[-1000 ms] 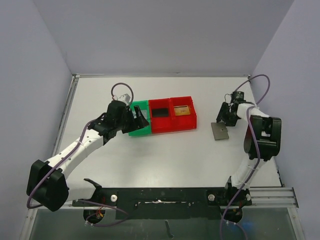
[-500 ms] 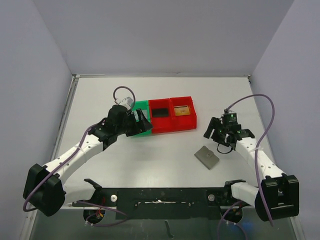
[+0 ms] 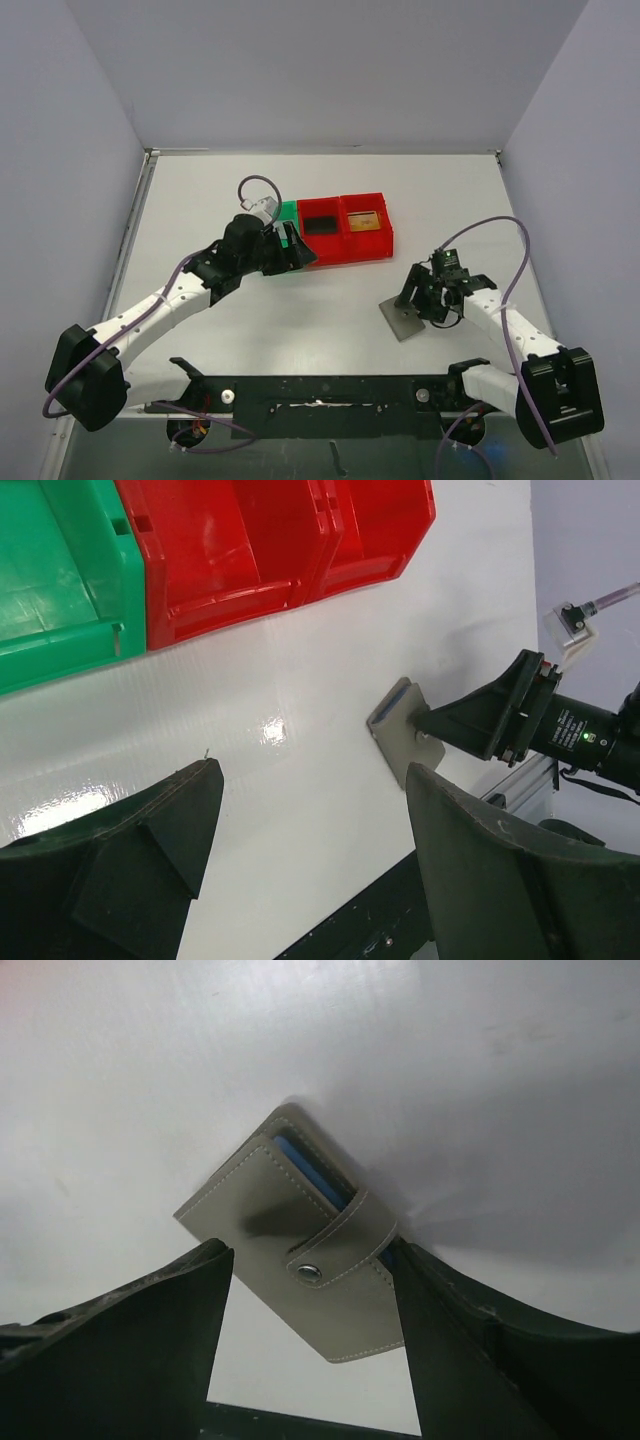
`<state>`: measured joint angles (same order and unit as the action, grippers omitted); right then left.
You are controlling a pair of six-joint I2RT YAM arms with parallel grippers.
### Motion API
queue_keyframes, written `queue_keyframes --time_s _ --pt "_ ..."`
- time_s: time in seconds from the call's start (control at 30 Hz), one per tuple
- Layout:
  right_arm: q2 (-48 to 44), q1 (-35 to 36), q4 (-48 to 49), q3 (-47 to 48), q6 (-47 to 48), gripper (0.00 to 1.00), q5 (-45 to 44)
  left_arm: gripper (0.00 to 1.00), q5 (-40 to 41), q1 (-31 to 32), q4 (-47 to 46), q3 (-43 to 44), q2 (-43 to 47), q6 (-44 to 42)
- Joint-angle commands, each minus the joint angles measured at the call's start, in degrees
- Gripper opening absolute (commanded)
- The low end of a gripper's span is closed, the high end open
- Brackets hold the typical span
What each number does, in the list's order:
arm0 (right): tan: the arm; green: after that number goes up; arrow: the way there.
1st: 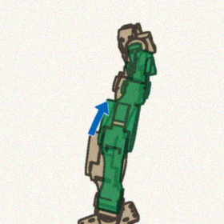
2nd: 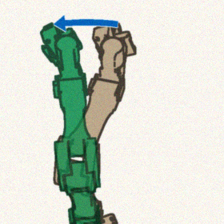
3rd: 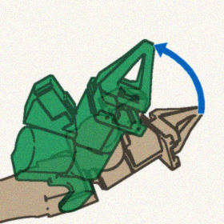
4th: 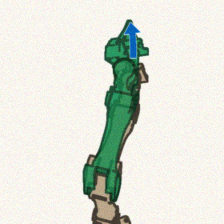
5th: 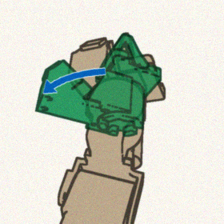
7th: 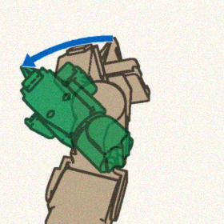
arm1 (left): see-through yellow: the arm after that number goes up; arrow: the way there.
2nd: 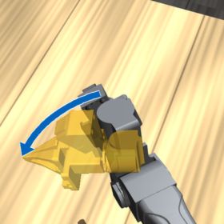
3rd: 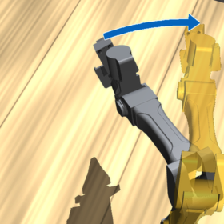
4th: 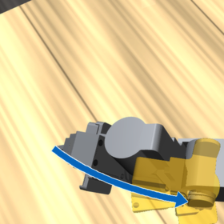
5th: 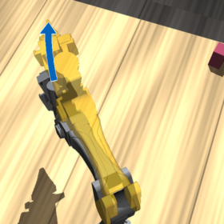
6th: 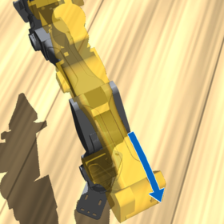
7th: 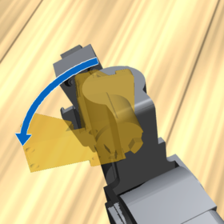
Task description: Take the credit cards out of the card holder
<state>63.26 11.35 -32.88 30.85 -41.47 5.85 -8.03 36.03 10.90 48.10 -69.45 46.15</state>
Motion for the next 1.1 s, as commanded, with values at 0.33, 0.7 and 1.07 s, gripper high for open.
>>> queue_keyframes --time_s 0.33,0.7,1.07 --pt "-3.54 22.20 1.35 7.09 -13.18 0.64 -8.45 0.73 1.28 2.58 -5.21 -1.50 -1.43 2.31" --pt "8.24 29.11 -6.91 16.54 -7.77 0.51 -18.95 0.73 4.45 3.48 -4.12 -0.94 -1.12 3.97" --pt "15.96 32.49 -6.67 18.40 -6.93 0.43 -22.73 0.73 5.23 3.70 -3.48 -2.01 -0.52 4.38"
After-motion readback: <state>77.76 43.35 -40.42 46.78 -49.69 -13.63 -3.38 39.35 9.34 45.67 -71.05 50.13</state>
